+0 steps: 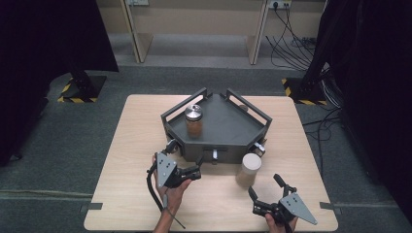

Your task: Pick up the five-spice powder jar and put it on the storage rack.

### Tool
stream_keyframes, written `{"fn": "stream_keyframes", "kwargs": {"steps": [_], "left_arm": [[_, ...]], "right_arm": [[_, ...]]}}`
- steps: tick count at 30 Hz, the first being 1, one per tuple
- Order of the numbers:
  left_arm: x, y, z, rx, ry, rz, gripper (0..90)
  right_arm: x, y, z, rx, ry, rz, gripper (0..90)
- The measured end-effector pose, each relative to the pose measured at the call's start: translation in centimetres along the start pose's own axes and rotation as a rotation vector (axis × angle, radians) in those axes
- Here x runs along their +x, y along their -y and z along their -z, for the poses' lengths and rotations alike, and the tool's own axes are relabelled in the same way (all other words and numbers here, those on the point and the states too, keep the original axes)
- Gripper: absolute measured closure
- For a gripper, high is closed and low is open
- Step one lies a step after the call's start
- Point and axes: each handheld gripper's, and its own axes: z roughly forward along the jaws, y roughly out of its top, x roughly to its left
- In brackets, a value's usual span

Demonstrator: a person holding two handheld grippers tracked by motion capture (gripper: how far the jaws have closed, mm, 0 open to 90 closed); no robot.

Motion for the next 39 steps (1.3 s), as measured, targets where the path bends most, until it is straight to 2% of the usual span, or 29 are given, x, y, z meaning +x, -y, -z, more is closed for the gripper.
{"fn": "stream_keyframes", "kwargs": {"steps": [3,7,18,39], "left_arm": [[-0.5,0.6,0.7,0.001,-0.001,-0.020,0.3],[-0.8,1.5,1.6,0.004,0.002,-0.017,0.3],[-0.6,3.9,3.6,0.039,-0.005,0.021,0.3],[-0.8,6.3,5.1,0.090,-0.002,0.046,0.3]], "right_arm": [[0.0,0.0,0.0,0.000,0.000,0.000,0.7],[0.0,0.0,0.0,0.000,-0.001,0.000,0.7],[0.0,0.0,0.0,0.001,0.001,0.001,0.7],[0.1,0.0,0.0,0.000,0.003,0.001,0.7]]}}
